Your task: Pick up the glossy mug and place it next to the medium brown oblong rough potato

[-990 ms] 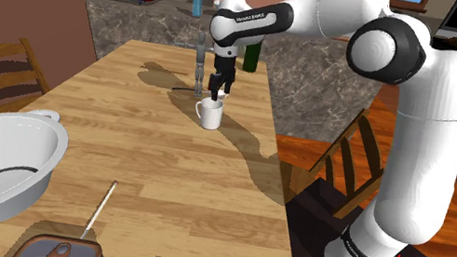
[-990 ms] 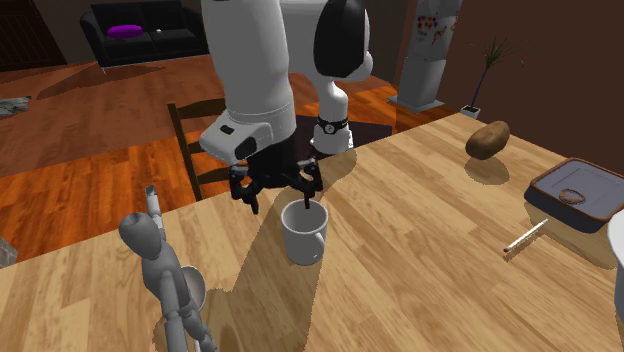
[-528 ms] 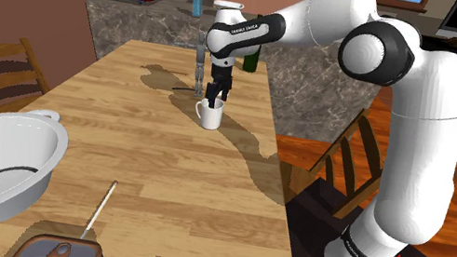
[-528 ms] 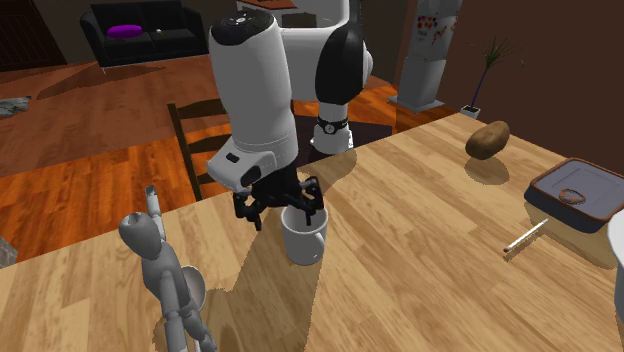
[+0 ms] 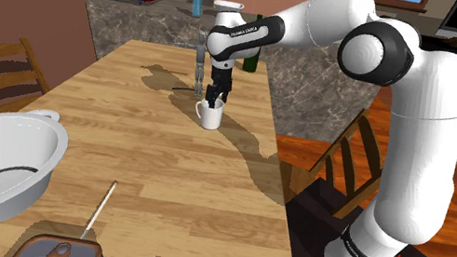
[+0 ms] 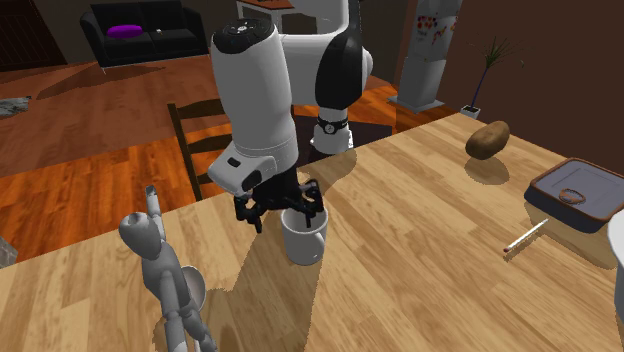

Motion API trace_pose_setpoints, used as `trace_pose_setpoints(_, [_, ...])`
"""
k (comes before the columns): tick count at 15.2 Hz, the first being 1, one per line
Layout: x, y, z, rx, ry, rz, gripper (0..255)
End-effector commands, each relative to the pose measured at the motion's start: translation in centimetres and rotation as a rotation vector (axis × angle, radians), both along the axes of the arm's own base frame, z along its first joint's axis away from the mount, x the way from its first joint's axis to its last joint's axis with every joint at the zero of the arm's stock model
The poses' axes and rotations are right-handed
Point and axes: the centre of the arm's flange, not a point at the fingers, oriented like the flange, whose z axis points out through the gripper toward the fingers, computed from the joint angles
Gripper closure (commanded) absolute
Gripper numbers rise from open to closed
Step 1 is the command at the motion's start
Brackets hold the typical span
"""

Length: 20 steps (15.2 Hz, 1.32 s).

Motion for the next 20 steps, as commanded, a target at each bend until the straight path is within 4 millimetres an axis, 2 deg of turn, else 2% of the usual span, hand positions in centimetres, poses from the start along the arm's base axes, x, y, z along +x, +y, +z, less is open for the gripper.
trace_pose_setpoints(1, [0.0,0.0,0.0,0.0,0.0,0.0,255])
trace_pose_setpoints(10, [0.0,0.0,0.0,0.0,0.0,0.0,255])
trace_pose_setpoints(20, [0.0,0.0,5.3,0.0,0.0,0.0,255])
